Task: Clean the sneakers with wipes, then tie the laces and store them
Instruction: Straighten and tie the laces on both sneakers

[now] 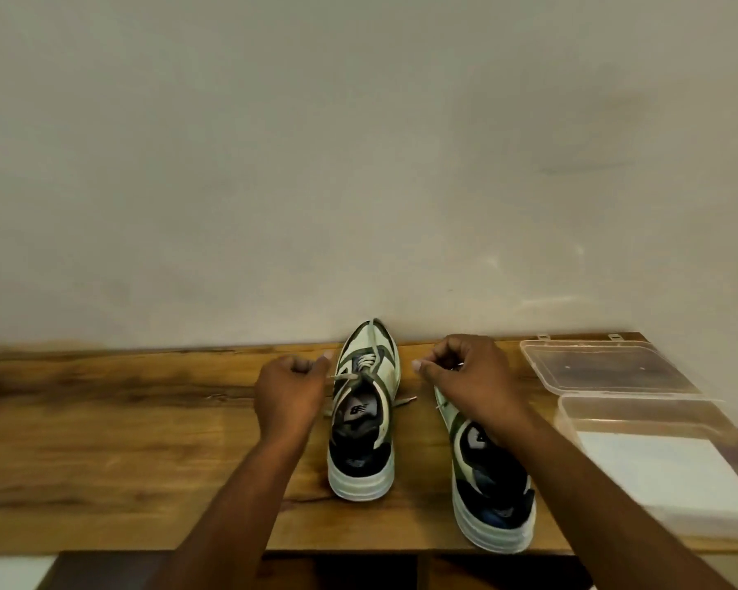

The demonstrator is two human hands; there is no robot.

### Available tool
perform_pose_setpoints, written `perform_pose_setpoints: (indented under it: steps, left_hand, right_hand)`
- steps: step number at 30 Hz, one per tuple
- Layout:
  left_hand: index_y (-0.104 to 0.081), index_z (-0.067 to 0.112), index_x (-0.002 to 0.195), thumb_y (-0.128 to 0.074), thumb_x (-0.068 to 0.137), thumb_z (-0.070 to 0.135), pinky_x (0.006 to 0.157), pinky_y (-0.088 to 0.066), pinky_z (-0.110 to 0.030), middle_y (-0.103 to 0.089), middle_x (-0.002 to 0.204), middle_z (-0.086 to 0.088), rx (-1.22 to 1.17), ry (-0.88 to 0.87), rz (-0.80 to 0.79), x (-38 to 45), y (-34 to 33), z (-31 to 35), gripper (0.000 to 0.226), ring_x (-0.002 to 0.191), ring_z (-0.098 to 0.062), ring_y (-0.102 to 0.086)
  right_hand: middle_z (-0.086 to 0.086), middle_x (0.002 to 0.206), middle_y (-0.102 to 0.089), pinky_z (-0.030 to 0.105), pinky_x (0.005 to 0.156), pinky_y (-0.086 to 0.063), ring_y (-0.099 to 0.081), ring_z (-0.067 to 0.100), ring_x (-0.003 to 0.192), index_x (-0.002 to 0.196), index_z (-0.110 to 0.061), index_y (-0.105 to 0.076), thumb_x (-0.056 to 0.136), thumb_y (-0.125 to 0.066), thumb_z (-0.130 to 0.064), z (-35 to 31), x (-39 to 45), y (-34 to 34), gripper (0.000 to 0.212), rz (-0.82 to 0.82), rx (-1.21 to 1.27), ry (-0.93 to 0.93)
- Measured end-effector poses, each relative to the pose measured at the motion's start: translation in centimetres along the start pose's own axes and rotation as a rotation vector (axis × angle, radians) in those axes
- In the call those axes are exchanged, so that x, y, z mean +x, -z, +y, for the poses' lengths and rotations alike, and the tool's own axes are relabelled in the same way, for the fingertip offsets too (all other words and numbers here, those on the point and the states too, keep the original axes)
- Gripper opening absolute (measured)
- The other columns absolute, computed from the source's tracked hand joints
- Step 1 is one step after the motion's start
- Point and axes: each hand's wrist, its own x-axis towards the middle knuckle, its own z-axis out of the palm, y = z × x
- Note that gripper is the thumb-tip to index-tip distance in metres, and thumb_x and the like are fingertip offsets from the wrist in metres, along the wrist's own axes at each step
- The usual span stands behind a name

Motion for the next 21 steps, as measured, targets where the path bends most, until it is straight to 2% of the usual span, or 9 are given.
perform_pose_setpoints:
  steps: [3,6,11,14,17,21]
  left_hand:
    - [-0.066,0.005,0.063,-0.081,0.084,0.048,0.066,-0.057,-0.046,-0.067,0.057,-0.007,0.001,0.087,-0.069,-1.1,0.4,-2.4,0.049,0.058,-0.028,-0.065]
    - [-0.077,0.017,0.072,-0.079,0.087,0.046,0.075,-0.063,-0.045,-0.075,0.067,0.005,-0.036,0.111,-0.163,-1.6,0.4,-3.4,0.033,0.071,-0.018,-0.073]
    - [-0.081,0.023,0.091,-0.081,0.089,0.03,0.084,-0.064,-0.046,-0.08,0.085,0.006,-0.214,0.127,-0.235,-1.0,0.0,-2.9,0.007,0.084,-0.014,-0.076]
    - [-0.081,0.02,0.089,-0.082,0.089,0.022,0.085,-0.064,-0.045,-0.08,0.084,0.003,-0.259,0.1,-0.291,-0.9,-0.6,-2.2,0.002,0.084,-0.013,-0.077]
    - [-0.082,0.018,0.086,-0.085,0.085,0.02,0.082,-0.064,-0.046,-0.079,0.081,0.003,-0.245,0.04,-0.29,-0.1,-1.2,-2.2,0.003,0.081,-0.014,-0.077]
    - [-0.08,0.022,0.077,-0.088,0.081,0.018,0.077,-0.063,-0.039,-0.077,0.077,0.009,-0.167,-0.032,-0.261,0.6,-1.8,-2.4,0.009,0.077,-0.008,-0.073]
  right_hand:
    - [-0.003,0.058,-0.069,0.026,0.047,-0.048,-0.063,0.01,0.047,0.07,-0.017,-0.072,0.086,-0.081,-0.027,-0.3,0.2,-3.0,0.021,-0.076,0.012,-0.094]
    - [0.003,0.059,-0.07,0.028,0.045,-0.048,-0.063,0.02,0.046,0.069,-0.015,-0.071,0.089,-0.078,-0.03,-1.0,0.7,-5.3,0.026,-0.088,-0.022,-0.148]
    - [-0.001,0.057,-0.069,0.034,0.053,-0.054,-0.064,0.017,0.048,0.068,-0.019,-0.073,0.085,-0.08,-0.043,-1.6,1.8,-7.0,0.03,-0.031,-0.034,-0.198]
    - [-0.006,0.059,-0.068,0.028,0.054,-0.049,-0.063,0.01,0.054,0.065,-0.021,-0.072,0.078,-0.083,-0.052,-1.6,2.1,-8.0,0.035,0.017,-0.08,-0.177]
    - [-0.01,0.065,-0.069,0.024,0.057,-0.047,-0.066,0.003,0.066,0.066,-0.025,-0.071,0.077,-0.084,-0.047,-1.7,2.3,-8.8,0.028,0.036,-0.138,-0.165]
    - [-0.011,0.065,-0.072,0.026,0.061,-0.053,-0.067,0.002,0.066,0.067,-0.026,-0.074,0.077,-0.087,-0.038,-1.5,2.5,-9.3,0.02,0.048,-0.06,-0.189]
